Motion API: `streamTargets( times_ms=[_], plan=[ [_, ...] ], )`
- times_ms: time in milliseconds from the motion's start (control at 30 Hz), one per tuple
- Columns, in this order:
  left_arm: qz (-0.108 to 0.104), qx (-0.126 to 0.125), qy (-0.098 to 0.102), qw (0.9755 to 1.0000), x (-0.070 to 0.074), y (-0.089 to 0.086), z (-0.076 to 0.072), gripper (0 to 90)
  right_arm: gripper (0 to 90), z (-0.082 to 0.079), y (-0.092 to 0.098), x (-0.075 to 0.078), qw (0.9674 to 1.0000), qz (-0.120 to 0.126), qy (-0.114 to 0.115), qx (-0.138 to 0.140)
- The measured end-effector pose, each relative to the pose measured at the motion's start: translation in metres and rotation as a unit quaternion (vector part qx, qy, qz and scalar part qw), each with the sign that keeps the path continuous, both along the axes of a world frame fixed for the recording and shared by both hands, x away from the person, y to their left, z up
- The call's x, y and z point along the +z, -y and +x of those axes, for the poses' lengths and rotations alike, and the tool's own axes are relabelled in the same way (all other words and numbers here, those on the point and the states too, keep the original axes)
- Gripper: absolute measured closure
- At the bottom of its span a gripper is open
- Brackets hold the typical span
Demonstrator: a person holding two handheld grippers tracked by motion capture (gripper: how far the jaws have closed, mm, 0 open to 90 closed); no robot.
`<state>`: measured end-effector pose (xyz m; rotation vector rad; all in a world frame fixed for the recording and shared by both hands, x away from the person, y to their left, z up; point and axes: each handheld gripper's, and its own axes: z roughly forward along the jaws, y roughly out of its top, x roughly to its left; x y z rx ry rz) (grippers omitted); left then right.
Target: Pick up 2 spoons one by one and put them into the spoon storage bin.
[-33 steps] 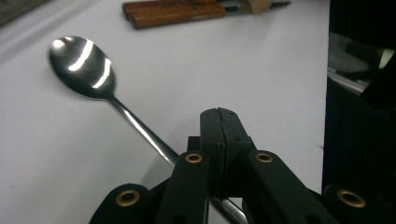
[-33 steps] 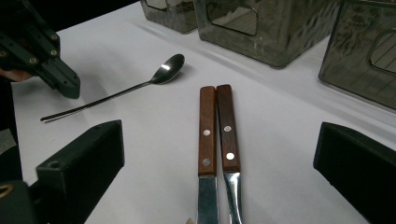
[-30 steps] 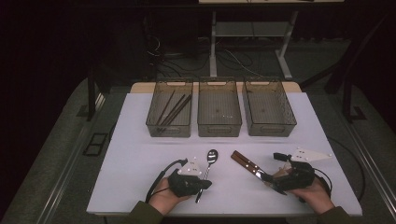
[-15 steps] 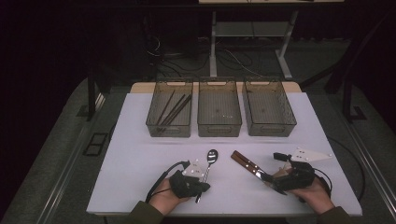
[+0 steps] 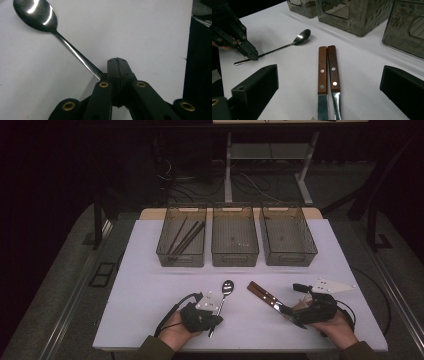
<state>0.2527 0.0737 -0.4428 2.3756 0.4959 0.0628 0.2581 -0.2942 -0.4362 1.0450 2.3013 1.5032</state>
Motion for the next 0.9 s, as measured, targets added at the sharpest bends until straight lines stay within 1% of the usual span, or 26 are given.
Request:
streamTargets(
  times_ms=[33, 133, 200, 233, 267, 300, 333, 367, 400, 433, 500, 533, 567, 600, 700, 733, 800, 900],
  plan=[
    [0.006, -0.003, 0.000, 1.0000, 0.001, -0.001, 0.001, 89.8, 1.8, 0.000, 0.000, 0.000, 1.0000, 0.000, 0.000, 0.000],
    [0.005, 0.004, 0.005, 1.0000, 0.002, -0.003, 0.001, 89.8, 1.8, 0.000, 0.000, 0.000, 1.0000, 0.001, -0.001, 0.000],
    [0.008, 0.014, 0.009, 0.9998, 0.003, -0.006, 0.001, 89.9, 1.8, 0.000, 0.001, 0.000, 1.0000, 0.001, -0.001, 0.000],
    [0.011, 0.024, 0.011, 0.9996, 0.003, -0.007, 0.001, 89.8, 1.8, 0.000, 0.001, 0.000, 1.0000, 0.001, -0.001, 0.000],
    [0.019, 0.027, 0.010, 0.9994, 0.002, -0.008, 0.002, 89.8, 1.8, 0.000, 0.001, 0.000, 1.0000, 0.001, -0.001, 0.000],
    [0.010, 0.026, 0.005, 0.9996, 0.002, -0.010, 0.004, 89.8, 1.8, 0.000, 0.001, 0.000, 1.0000, 0.001, -0.001, 0.000],
    [0.003, 0.027, 0.003, 0.9996, 0.002, -0.011, 0.005, 89.8, 1.8, 0.000, 0.000, 0.000, 1.0000, 0.001, -0.001, 0.000],
    [0.002, 0.028, 0.006, 0.9996, 0.003, -0.010, 0.005, 89.8, 1.8, 0.000, 0.000, 0.000, 1.0000, 0.001, -0.001, 0.000],
    [-0.007, 0.031, 0.005, 0.9995, 0.005, -0.009, 0.006, 89.7, 1.8, 0.000, 0.000, 0.000, 1.0000, 0.001, 0.000, 0.000],
    [-0.013, 0.029, 0.009, 0.9995, 0.006, -0.007, 0.008, 89.7, 1.8, 0.000, 0.000, 0.000, 1.0000, 0.001, 0.000, 0.000],
    [-0.015, 0.031, 0.021, 0.9992, 0.008, -0.002, 0.012, 89.7, 1.8, 0.001, 0.000, 0.000, 1.0000, 0.001, 0.000, -0.001],
    [-0.014, 0.036, 0.023, 0.9990, 0.009, 0.000, 0.016, 89.7, 1.8, 0.001, 0.000, 0.000, 1.0000, 0.000, -0.002, -0.002],
    [-0.019, 0.044, 0.024, 0.9986, 0.009, 0.002, 0.021, 89.7, 1.8, 0.001, 0.000, 0.000, 1.0000, 0.000, -0.003, -0.002],
    [-0.018, 0.052, 0.027, 0.9981, 0.009, 0.003, 0.025, 89.7, 1.8, 0.001, 0.000, 0.000, 1.0000, 0.000, -0.003, -0.002],
    [-0.018, 0.080, 0.040, 0.9958, 0.011, 0.005, 0.042, 89.7, 1.8, 0.001, 0.000, 0.000, 1.0000, 0.000, -0.001, -0.001],
    [-0.014, 0.089, 0.043, 0.9950, 0.011, 0.004, 0.048, 89.7, 1.8, 0.001, 0.000, 0.000, 1.0000, 0.001, -0.001, -0.002],
    [-0.018, 0.109, 0.043, 0.9929, 0.011, 0.004, 0.061, 89.7, 1.8, 0.001, 0.001, 0.000, 1.0000, 0.001, -0.002, -0.001],
    [-0.010, 0.130, 0.042, 0.9905, 0.008, 0.006, 0.077, 89.7, 1.8, 0.001, 0.000, -0.001, 1.0000, 0.001, -0.004, 0.000]
  ],
)
